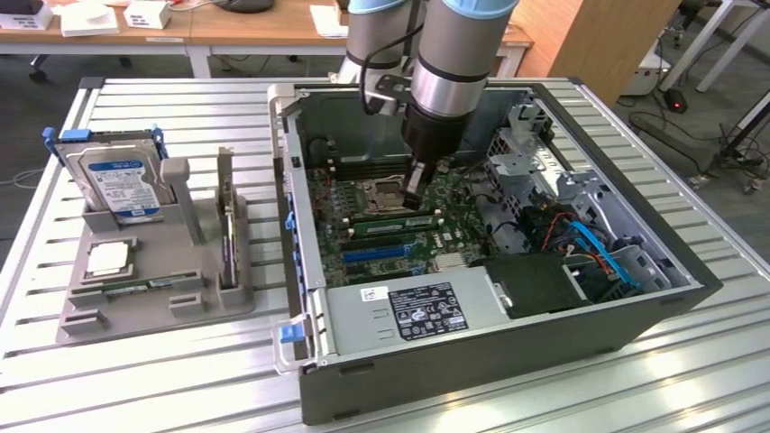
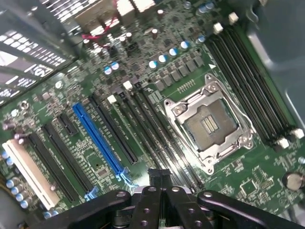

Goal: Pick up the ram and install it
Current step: 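Press down the ram until it locks into place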

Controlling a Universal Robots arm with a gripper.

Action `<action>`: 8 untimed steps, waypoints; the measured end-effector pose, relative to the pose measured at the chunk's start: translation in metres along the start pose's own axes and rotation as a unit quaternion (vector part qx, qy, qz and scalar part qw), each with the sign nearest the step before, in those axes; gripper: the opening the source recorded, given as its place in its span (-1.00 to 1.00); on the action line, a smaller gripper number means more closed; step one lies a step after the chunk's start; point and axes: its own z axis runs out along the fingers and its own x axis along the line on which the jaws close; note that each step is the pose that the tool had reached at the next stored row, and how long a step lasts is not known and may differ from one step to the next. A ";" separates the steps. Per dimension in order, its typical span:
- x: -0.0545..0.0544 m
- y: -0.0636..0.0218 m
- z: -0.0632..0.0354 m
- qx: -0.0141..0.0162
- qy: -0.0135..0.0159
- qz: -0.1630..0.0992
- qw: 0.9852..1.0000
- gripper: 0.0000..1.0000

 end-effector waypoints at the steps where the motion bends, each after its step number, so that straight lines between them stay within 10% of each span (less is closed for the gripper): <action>1: 0.000 0.0000 0.0000 0.000 0.000 0.007 1.000 -0.81; 8: 0.000 0.0000 0.0003 0.002 -0.001 0.058 0.998 -0.81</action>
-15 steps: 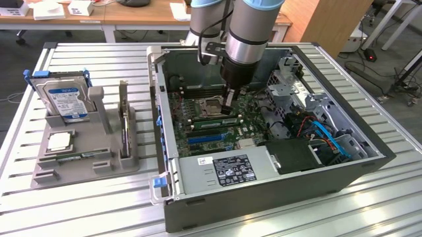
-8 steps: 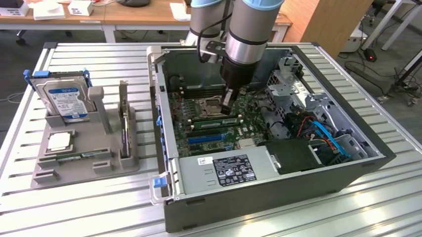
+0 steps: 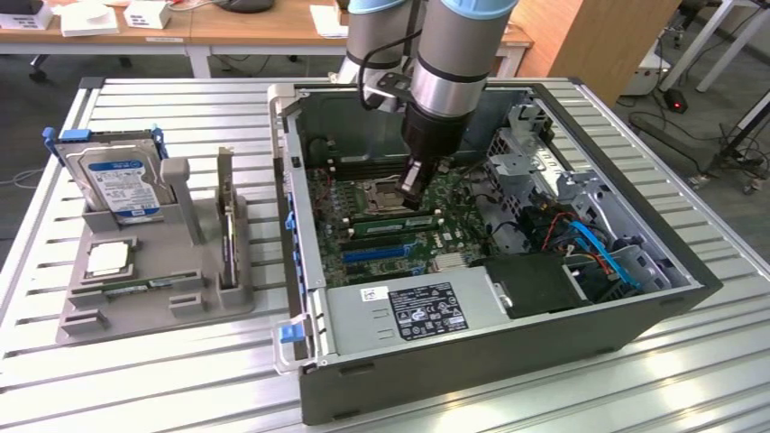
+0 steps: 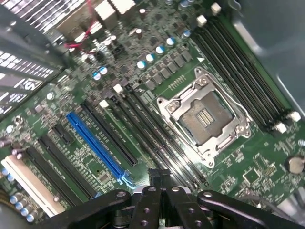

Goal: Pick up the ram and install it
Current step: 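Press down the ram until it locks into place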

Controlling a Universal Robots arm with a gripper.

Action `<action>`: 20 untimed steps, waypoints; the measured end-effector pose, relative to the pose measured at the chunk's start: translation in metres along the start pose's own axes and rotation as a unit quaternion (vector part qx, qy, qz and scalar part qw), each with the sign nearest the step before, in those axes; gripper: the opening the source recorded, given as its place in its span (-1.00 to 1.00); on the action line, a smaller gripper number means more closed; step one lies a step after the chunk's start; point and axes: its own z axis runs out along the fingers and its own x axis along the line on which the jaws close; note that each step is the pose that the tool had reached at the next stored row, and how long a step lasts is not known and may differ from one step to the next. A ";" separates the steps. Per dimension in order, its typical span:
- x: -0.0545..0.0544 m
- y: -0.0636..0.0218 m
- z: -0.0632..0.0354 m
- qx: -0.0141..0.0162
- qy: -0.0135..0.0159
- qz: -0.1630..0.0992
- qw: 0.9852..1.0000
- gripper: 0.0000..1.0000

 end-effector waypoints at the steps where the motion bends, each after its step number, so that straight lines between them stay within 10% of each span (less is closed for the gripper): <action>1: 0.000 0.0000 0.0000 0.000 0.000 0.008 1.000 -0.81; 8: 0.000 0.0000 0.0003 0.002 -0.001 0.062 0.998 -0.81; 20: 0.000 0.0000 0.0013 0.005 -0.003 0.167 0.986 -0.81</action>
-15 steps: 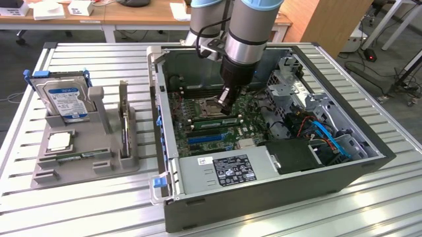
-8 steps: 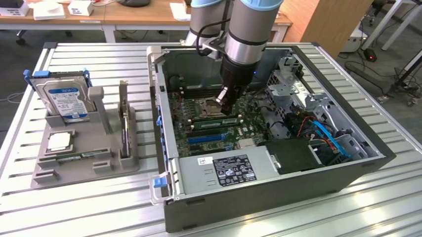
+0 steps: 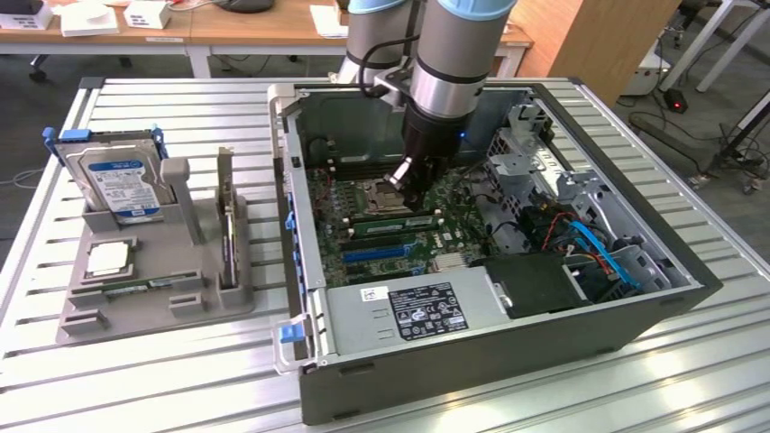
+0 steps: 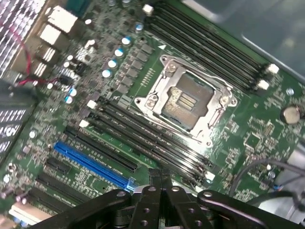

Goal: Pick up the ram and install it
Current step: 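Press down the ram until it locks into place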

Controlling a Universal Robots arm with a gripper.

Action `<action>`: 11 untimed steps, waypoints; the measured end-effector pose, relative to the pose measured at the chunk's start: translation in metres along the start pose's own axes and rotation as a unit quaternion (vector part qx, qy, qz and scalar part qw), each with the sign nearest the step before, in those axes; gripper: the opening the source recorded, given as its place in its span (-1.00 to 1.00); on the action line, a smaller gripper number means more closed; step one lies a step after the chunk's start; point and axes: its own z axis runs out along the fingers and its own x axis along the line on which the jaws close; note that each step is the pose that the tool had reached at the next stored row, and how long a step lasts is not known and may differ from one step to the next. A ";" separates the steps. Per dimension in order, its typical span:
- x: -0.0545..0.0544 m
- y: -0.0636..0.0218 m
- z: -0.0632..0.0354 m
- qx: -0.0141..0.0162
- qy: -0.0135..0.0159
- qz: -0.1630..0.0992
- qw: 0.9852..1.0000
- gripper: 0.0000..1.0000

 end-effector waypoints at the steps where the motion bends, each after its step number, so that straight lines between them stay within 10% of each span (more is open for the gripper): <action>1: 0.000 0.0000 0.0001 0.000 0.000 0.008 1.000 -0.81; 11: 0.000 0.0000 0.0008 0.003 -0.002 0.090 0.996 -0.81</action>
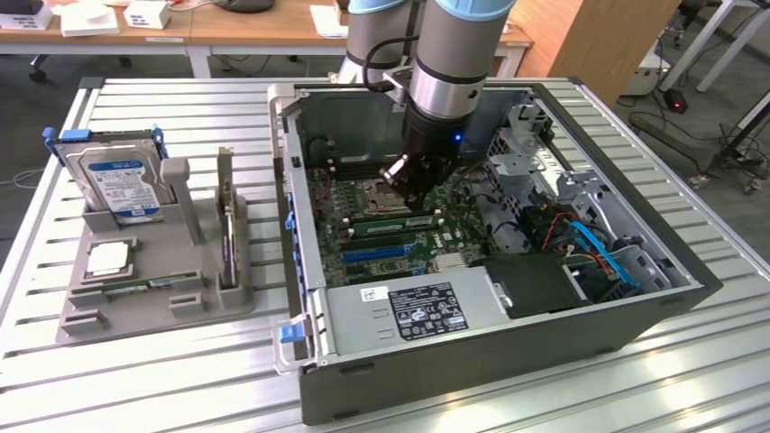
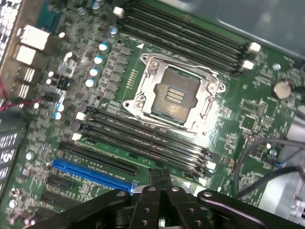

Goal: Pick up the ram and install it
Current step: 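Press down the ram until it locks into place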

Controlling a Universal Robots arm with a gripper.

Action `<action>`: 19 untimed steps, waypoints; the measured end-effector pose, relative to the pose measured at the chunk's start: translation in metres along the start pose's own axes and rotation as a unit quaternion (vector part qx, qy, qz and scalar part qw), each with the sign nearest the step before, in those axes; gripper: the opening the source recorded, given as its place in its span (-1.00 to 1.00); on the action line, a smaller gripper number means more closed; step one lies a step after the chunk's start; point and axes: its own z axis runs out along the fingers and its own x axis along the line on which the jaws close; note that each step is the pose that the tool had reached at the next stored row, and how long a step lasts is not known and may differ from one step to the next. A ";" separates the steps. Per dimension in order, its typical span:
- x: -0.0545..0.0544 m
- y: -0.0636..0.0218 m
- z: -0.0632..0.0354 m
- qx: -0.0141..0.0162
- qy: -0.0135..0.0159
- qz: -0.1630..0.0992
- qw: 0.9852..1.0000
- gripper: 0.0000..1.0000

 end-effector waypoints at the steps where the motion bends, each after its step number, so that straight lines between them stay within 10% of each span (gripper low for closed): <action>1: 0.000 0.0000 0.0001 0.000 0.000 0.008 1.000 -0.81; 10: 0.000 0.0000 0.0004 0.002 -0.002 0.080 0.997 -0.81; 19: 0.000 0.0000 0.0005 0.005 -0.003 0.147 0.989 -0.81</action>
